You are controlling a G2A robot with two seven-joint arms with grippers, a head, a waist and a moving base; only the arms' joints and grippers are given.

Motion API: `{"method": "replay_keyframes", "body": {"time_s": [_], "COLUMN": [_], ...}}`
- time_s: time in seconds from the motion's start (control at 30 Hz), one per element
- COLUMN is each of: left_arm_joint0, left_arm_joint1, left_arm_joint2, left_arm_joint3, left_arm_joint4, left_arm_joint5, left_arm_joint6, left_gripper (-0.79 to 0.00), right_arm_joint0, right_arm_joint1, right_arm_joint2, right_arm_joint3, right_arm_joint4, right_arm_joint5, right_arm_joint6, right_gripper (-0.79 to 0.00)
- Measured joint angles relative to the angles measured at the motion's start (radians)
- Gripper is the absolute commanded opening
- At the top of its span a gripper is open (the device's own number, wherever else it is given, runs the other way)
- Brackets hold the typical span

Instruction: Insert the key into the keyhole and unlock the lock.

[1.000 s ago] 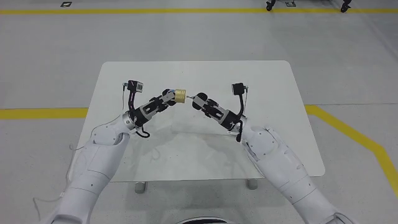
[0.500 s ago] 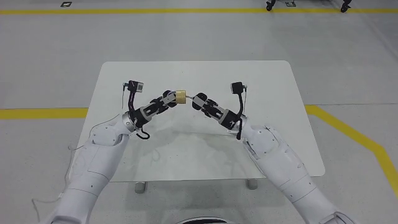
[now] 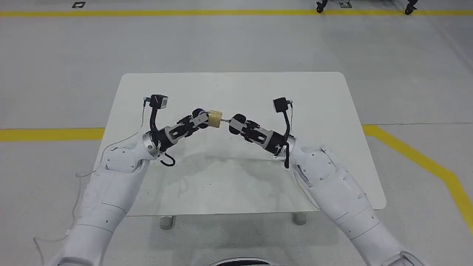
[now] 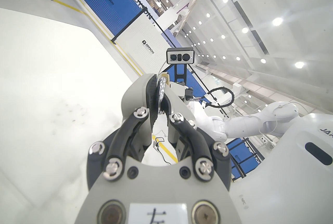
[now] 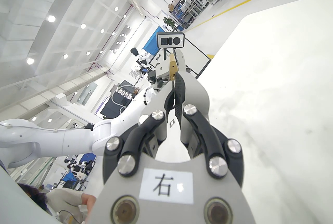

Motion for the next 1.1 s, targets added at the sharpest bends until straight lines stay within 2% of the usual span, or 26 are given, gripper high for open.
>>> {"method": "replay_keyframes", "body": {"time_s": [0.23,0.6,0.77,0.93,1.03,1.1], "left_arm_joint0": [-0.004,-0.006,-0.010,-0.050,-0.078,-0.096], "left_arm_joint1": [0.003,0.005,-0.002,-0.016,-0.028,-0.035], "left_arm_joint2": [0.013,0.023,0.047,0.074,0.088,0.100], "left_arm_joint3": [-0.002,0.011,0.033,0.114,0.169,0.197], "left_arm_joint4": [-0.013,-0.081,-0.262,-0.498,-0.587,-0.600], "left_arm_joint5": [0.009,0.026,0.143,0.362,0.448,0.473], "left_arm_joint6": [-0.032,-0.039,-0.102,-0.224,-0.252,-0.254], "left_gripper": [-0.785,-0.785,-0.785,-0.785,-0.785,-0.785], "right_arm_joint0": [-0.006,-0.023,-0.034,-0.080,-0.094,-0.098], "right_arm_joint1": [0.005,0.010,0.008,0.001,-0.005,-0.008], "right_arm_joint2": [0.002,0.027,0.025,0.001,-0.023,-0.034], "right_arm_joint3": [-0.019,-0.034,-0.062,-0.122,-0.139,-0.148], "right_arm_joint4": [-0.025,-0.025,-0.097,-0.343,-0.456,-0.506], "right_arm_joint5": [0.005,0.003,-0.019,0.005,0.032,0.051], "right_arm_joint6": [0.021,-0.025,-0.111,-0.312,-0.398,-0.437], "right_gripper": [-0.785,-0.785,-0.785,-0.785,-0.785,-0.785]}}
